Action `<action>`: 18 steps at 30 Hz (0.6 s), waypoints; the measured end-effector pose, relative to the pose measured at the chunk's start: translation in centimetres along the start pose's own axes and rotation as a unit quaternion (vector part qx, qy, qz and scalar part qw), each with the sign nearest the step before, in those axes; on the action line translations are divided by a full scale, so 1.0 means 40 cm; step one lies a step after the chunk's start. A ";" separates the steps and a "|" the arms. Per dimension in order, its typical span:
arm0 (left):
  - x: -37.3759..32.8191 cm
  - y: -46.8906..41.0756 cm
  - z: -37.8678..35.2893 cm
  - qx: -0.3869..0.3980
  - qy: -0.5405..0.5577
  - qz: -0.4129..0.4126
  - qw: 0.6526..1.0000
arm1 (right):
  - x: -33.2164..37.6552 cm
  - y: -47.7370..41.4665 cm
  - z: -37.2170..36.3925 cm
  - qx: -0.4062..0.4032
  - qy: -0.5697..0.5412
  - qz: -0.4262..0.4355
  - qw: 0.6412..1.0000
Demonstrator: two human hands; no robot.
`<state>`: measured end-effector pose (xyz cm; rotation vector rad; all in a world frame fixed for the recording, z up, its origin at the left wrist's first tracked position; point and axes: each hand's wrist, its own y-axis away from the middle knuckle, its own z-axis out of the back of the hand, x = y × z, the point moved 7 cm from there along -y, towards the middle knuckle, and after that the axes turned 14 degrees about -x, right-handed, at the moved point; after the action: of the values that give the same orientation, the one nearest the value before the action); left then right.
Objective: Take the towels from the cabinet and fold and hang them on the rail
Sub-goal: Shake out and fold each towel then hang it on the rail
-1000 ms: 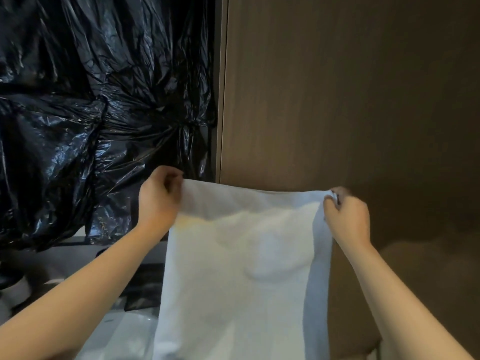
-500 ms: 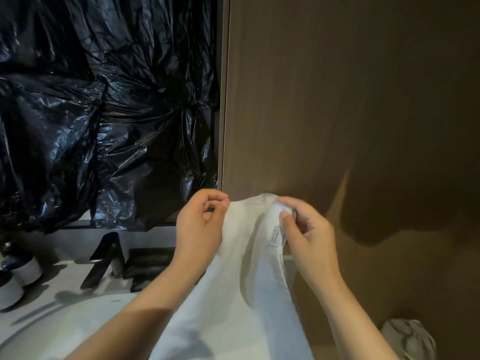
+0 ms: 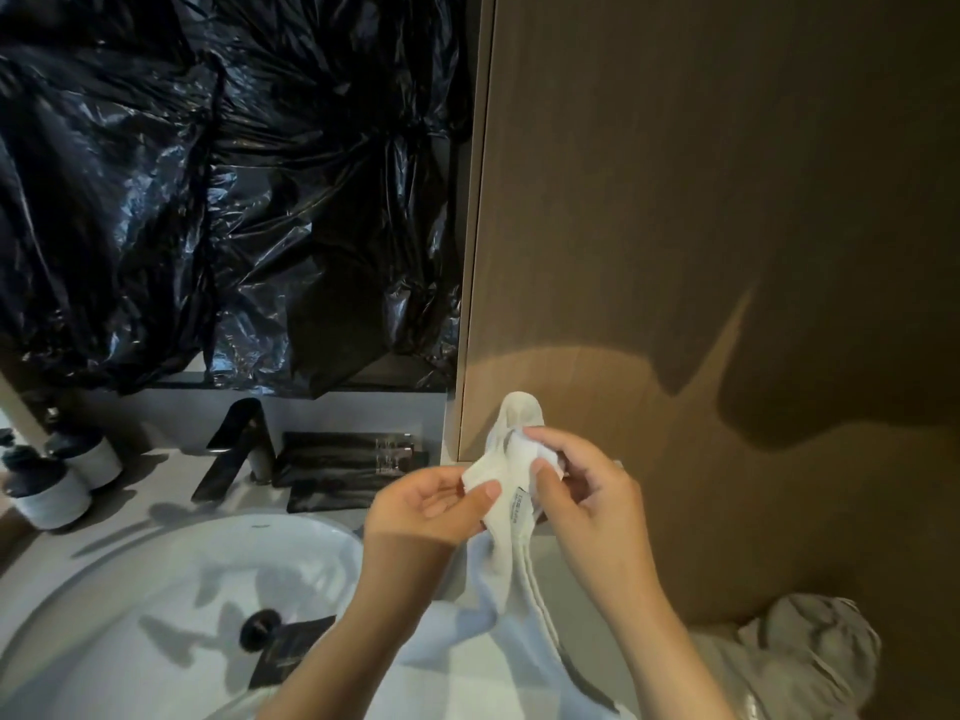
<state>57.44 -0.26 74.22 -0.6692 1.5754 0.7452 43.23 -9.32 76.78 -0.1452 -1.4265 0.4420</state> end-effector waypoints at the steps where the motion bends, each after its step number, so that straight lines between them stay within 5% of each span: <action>1: 0.009 0.006 0.009 0.000 -0.006 0.000 1.000 | -0.009 0.009 -0.003 0.005 0.003 -0.005 1.000; 18: 0.010 -0.017 0.057 0.020 -0.008 -0.044 0.999 | -0.008 0.028 -0.045 0.188 -0.123 -0.102 0.969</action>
<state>59.33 1.08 73.54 -0.6977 1.5328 0.6508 44.73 -8.12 75.80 0.3722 -1.5534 0.5661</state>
